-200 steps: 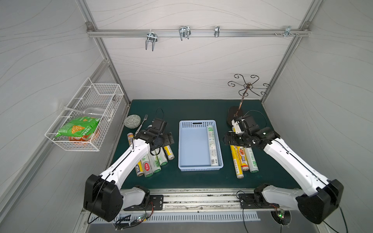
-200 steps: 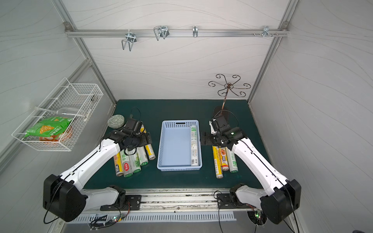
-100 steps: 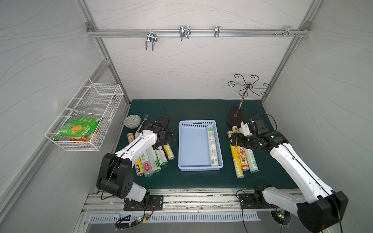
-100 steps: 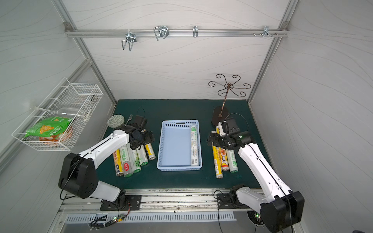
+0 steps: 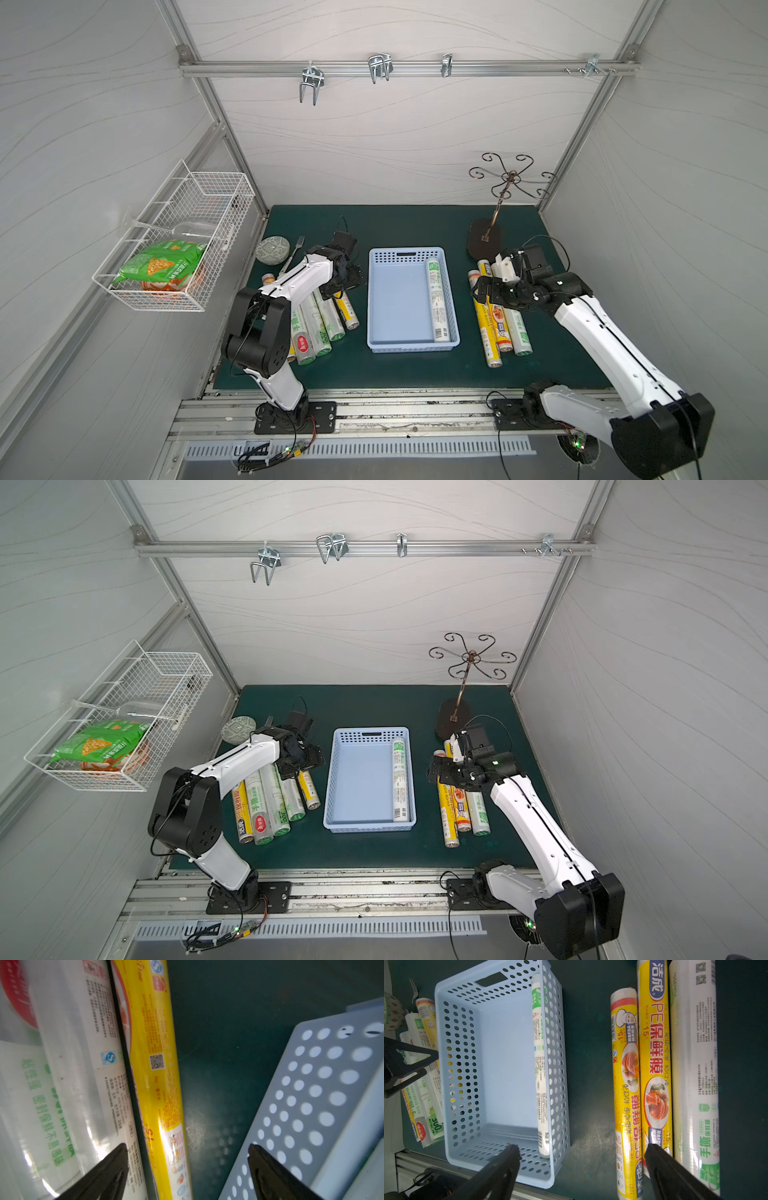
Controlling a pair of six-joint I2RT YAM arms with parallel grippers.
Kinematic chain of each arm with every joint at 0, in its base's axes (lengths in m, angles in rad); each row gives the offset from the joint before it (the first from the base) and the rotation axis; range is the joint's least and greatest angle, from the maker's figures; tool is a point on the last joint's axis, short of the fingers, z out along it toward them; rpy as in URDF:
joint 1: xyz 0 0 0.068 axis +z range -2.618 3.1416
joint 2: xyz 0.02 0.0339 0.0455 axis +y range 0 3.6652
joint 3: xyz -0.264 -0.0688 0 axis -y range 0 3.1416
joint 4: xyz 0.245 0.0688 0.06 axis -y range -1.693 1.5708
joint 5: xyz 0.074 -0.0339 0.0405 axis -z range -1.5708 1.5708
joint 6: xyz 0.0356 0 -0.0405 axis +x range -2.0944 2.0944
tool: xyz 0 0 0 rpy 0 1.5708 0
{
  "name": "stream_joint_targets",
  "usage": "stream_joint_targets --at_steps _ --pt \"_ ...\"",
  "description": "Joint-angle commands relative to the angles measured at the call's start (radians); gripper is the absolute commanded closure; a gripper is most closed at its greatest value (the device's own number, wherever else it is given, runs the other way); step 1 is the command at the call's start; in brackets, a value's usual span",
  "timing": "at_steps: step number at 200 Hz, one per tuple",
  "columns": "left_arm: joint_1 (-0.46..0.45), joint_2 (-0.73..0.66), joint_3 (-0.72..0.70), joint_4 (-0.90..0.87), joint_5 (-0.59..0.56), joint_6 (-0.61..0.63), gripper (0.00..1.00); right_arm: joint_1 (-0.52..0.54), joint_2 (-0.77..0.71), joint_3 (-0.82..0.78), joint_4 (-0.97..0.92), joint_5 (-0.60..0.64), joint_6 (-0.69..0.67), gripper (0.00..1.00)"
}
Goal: Put the plastic wrap into the basket
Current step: Pick up the plastic wrap from the center of the board.
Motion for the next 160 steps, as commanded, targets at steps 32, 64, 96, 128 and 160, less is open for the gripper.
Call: stream_joint_targets --at_steps 32,64,96,128,160 --pt "0.011 0.074 0.057 0.032 0.021 0.002 0.14 -0.007 0.023 -0.011 0.023 -0.024 0.01 0.01" --pt "0.01 0.116 0.076 0.04 0.023 0.006 0.19 -0.006 0.037 -0.017 0.03 -0.038 0.016 0.01" --pt "0.011 0.151 0.092 0.041 0.024 0.014 0.2 -0.007 0.044 -0.019 0.033 -0.042 0.018 0.01" --pt "0.012 0.178 0.104 0.043 0.018 0.019 0.21 -0.006 0.067 -0.013 0.029 -0.046 0.017 0.01" --pt "0.015 0.203 0.125 0.04 0.014 0.032 0.28 -0.007 0.067 -0.013 0.031 -0.049 0.013 0.01"
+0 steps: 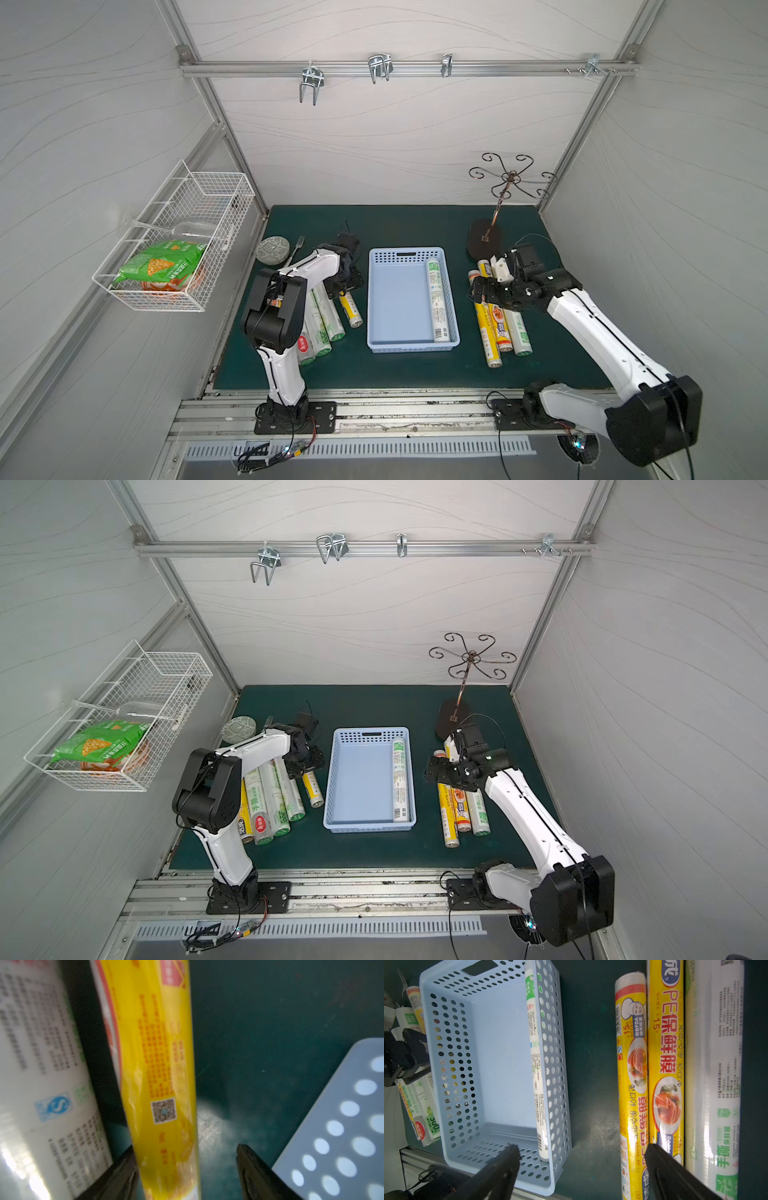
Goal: Put the plastic wrap into the basket
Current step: Pick up the plastic wrap from the center of the board.
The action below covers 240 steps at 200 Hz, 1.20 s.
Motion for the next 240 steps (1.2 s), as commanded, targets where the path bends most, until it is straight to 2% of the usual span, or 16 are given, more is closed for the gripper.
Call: stream_joint_targets --at_steps 1,26,73,131,154,240 --pt "0.006 0.029 0.055 0.013 -0.005 0.022 0.29 -0.006 0.002 0.001 0.004 -0.016 0.005 0.01" --pt "0.01 0.046 0.069 0.01 -0.015 0.031 0.34 -0.006 0.0 0.001 0.004 -0.01 0.005 0.01" --pt "0.02 0.079 0.079 0.014 -0.015 0.038 0.36 -0.006 0.005 0.003 0.006 -0.009 -0.001 0.01" --pt "0.029 0.096 0.082 0.046 -0.01 0.062 0.5 -0.006 0.003 0.006 0.004 -0.01 0.001 0.01" --pt "0.038 0.103 0.081 0.044 0.001 0.067 0.59 -0.006 -0.001 0.004 -0.002 -0.005 0.0 0.01" --pt "0.038 -0.038 0.052 -0.018 0.006 0.07 0.66 -0.011 -0.015 -0.003 -0.008 -0.01 0.008 0.01"
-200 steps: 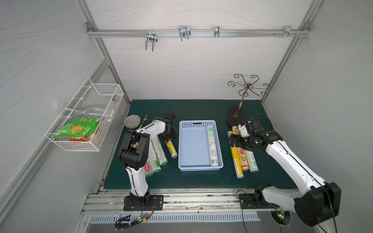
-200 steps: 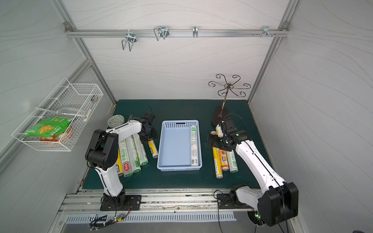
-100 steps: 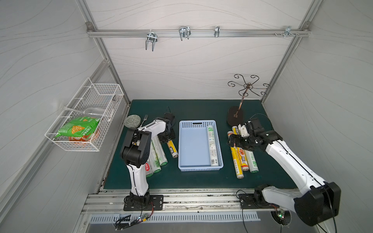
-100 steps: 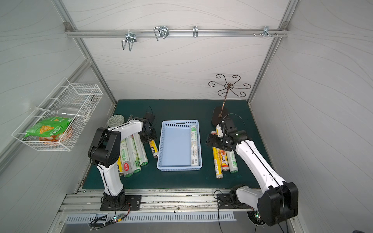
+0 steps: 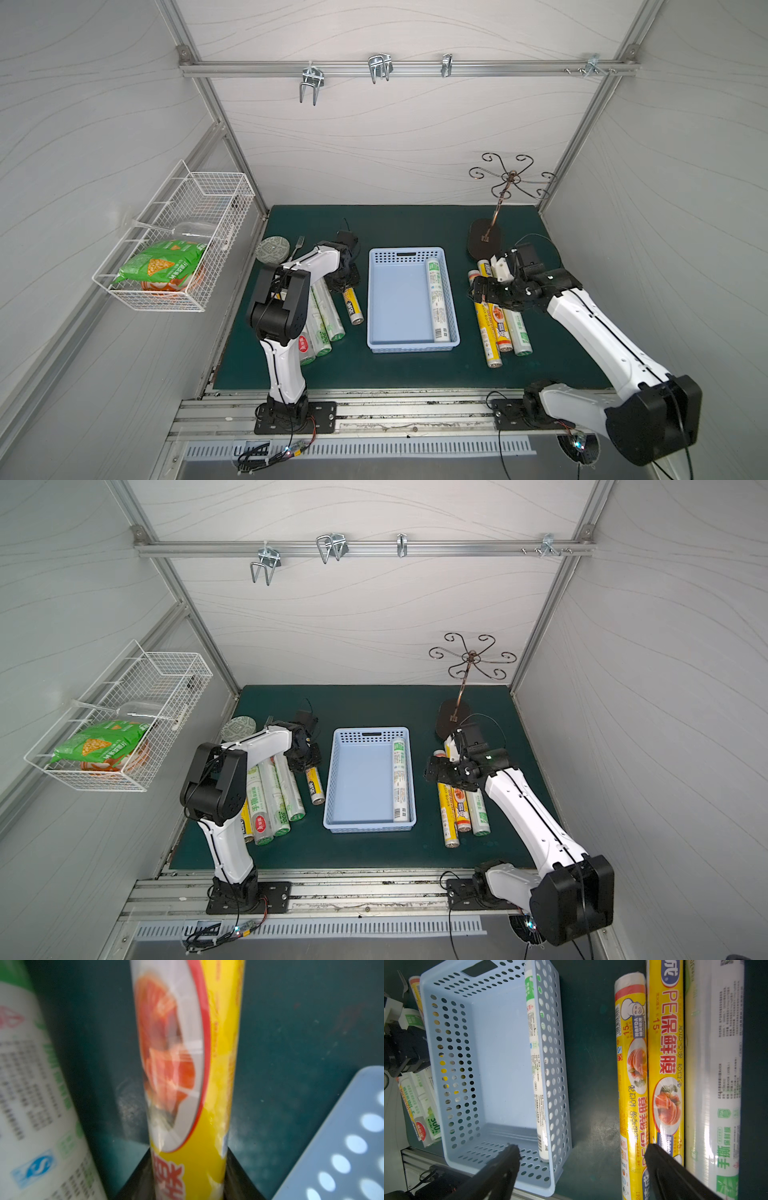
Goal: Put the plastic wrap into the basket
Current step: Pick up the plastic wrap from the center of the board, then place the plastic wrap in the basket.
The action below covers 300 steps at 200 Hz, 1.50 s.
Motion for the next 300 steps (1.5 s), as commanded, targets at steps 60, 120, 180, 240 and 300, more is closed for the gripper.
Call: stream_joint_targets --at_steps 60,120,180,240,300 --pt "-0.001 -0.277 -0.002 -0.155 -0.019 0.007 0.67 -0.005 -0.031 -0.003 -0.018 0.0 0.011 0.01" --pt "-0.116 -0.434 0.027 -0.211 0.003 -0.016 0.67 -0.007 -0.026 -0.002 -0.018 0.003 0.012 0.01" --pt "-0.277 -0.417 0.034 -0.144 0.102 -0.088 0.67 -0.006 -0.023 -0.006 -0.01 -0.004 0.022 0.01" --pt "-0.378 -0.283 0.09 -0.077 0.143 -0.123 0.68 -0.005 -0.024 -0.008 -0.006 -0.015 0.029 0.01" --pt "-0.42 -0.172 0.113 -0.042 0.149 -0.124 0.68 -0.006 -0.014 -0.017 -0.001 -0.009 0.025 0.01"
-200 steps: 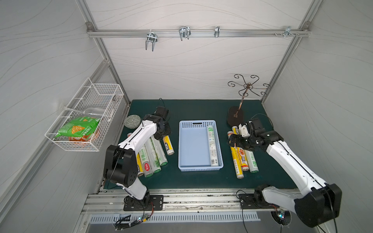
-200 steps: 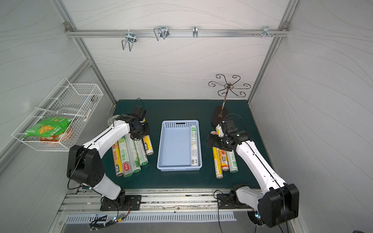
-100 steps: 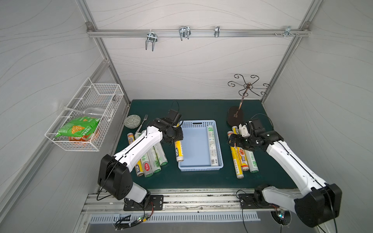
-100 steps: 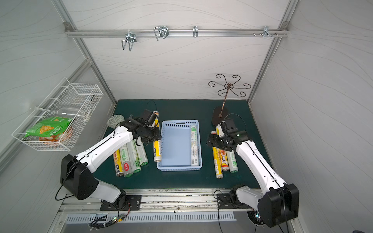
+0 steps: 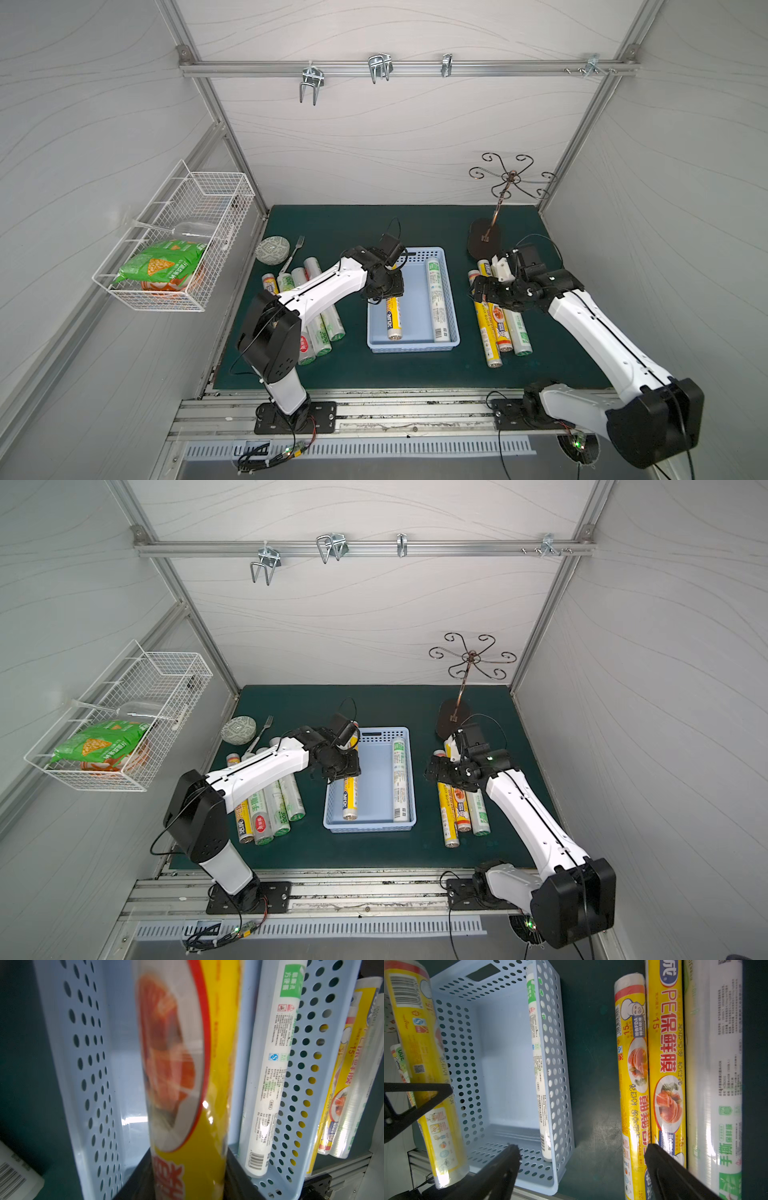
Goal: Put the plastic wrap into the basket
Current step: Place the plastic wrap in the basket.
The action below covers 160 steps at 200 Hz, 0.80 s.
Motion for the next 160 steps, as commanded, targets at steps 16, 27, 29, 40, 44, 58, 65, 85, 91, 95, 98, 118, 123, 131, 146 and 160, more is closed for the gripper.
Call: stream_joint_targets --at_steps 16,27,29,40,44,58,65,85,91,95,98,118,123,131,146,160 --pt "-0.02 0.053 0.067 0.059 0.015 -0.009 0.68 -0.005 0.003 -0.016 0.001 -0.005 0.003 0.01" --pt "-0.023 0.071 0.072 0.066 0.02 -0.01 0.68 -0.006 0.006 -0.017 0.001 -0.003 0.003 0.01" --pt "-0.023 0.074 0.073 0.067 0.02 -0.01 0.68 -0.005 0.006 -0.017 0.001 -0.002 0.002 0.01" --pt "-0.027 0.09 0.078 0.074 0.025 -0.011 0.68 -0.006 0.008 -0.019 0.002 -0.004 0.002 0.01" --pt "-0.029 0.097 0.078 0.077 0.026 -0.013 0.68 -0.006 0.008 -0.019 0.003 -0.004 0.002 0.01" --pt "-0.032 0.117 0.082 0.085 0.029 -0.018 0.68 -0.005 0.008 -0.022 0.005 -0.005 0.0 0.01" --pt "-0.033 0.125 0.081 0.09 0.031 -0.019 0.68 -0.005 0.008 -0.023 0.007 -0.005 -0.001 0.01" --pt "-0.037 0.151 0.087 0.097 0.032 -0.02 0.68 -0.005 0.009 -0.025 0.008 -0.003 -0.005 0.01" --pt "-0.037 0.157 0.09 0.096 0.031 -0.019 0.68 -0.005 0.011 -0.026 0.008 -0.003 -0.006 0.01" --pt "-0.037 0.161 0.09 0.098 0.033 -0.021 0.68 -0.005 0.011 -0.026 0.007 -0.002 -0.008 0.01" --pt "-0.037 0.164 0.091 0.099 0.033 -0.021 0.68 -0.005 0.011 -0.026 0.007 -0.001 -0.007 0.01" --pt "-0.039 0.182 0.092 0.112 0.032 -0.026 0.68 -0.005 0.012 -0.028 0.007 0.002 -0.009 0.01" --pt "-0.038 0.186 0.092 0.115 0.031 -0.027 0.67 -0.005 0.012 -0.029 0.008 0.001 -0.011 0.01" --pt "-0.038 0.194 0.093 0.119 0.031 -0.03 0.66 -0.005 0.013 -0.03 0.009 0.001 -0.009 0.01" --pt "-0.039 0.21 0.1 0.128 0.034 -0.039 0.65 -0.005 0.014 -0.031 0.01 0.0 -0.012 0.01" --pt "-0.041 0.223 0.1 0.145 0.037 -0.05 0.65 -0.005 0.014 -0.031 0.01 0.0 -0.013 0.01"
